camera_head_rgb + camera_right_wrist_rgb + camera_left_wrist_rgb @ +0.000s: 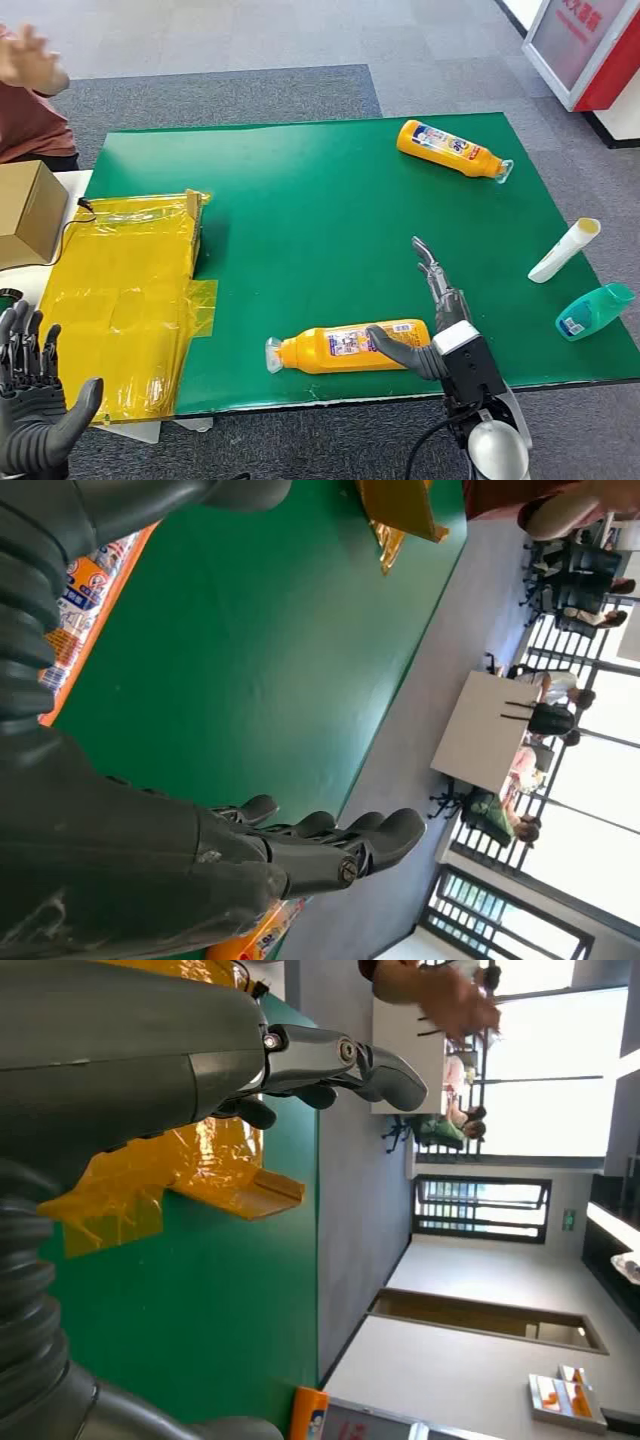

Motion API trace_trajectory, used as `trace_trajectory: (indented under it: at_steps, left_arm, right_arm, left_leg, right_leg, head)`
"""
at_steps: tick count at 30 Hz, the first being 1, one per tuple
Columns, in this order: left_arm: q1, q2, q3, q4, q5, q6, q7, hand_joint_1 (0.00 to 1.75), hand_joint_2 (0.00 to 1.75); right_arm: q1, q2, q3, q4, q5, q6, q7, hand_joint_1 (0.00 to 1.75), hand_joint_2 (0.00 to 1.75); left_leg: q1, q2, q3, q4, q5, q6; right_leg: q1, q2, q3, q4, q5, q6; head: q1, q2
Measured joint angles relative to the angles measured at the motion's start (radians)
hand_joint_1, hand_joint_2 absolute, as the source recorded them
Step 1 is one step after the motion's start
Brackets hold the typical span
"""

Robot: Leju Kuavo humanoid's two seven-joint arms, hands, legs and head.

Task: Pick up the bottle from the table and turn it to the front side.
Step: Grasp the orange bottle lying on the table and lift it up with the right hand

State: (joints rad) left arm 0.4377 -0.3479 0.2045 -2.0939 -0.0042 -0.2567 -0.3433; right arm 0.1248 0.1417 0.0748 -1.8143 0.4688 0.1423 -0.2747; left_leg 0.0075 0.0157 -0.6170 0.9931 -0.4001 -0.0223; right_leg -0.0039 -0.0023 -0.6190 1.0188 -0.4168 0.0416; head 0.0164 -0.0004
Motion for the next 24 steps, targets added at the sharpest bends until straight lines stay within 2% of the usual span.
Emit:
trace_trajectory:
  at_steps: [10,20,24]
  left_arm:
    - [0.000,0.000,0.006,0.000,-0.004,0.006,0.000,0.00,1.75]
    - [-0.009,0.001,0.020,-0.001,0.005,-0.012,-0.015,0.00,1.75]
    - [-0.019,0.003,0.021,-0.001,-0.008,-0.019,-0.016,0.00,1.75]
  right_arm:
    - [0.004,-0.005,0.000,0.000,0.047,-0.016,0.022,0.00,1.75]
    - [0.033,-0.064,0.028,0.004,0.328,-0.040,0.184,0.00,1.75]
    - [0.035,-0.076,0.044,0.012,0.378,-0.041,0.215,0.00,1.75]
  left_leg:
    - [0.000,0.000,0.000,0.000,0.000,0.000]
    - [0.000,0.000,0.000,0.000,0.000,0.000]
    - [0.000,0.000,0.000,0.000,0.000,0.000]
  right_leg:
    - [0.000,0.000,0.000,0.000,0.000,0.000]
    - [0.000,0.000,0.000,0.000,0.000,0.000]
    - [0.000,0.000,0.000,0.000,0.000,0.000]
  head:
    - [0.000,0.000]
    - [0.000,0.000]
    - [0.000,0.000]
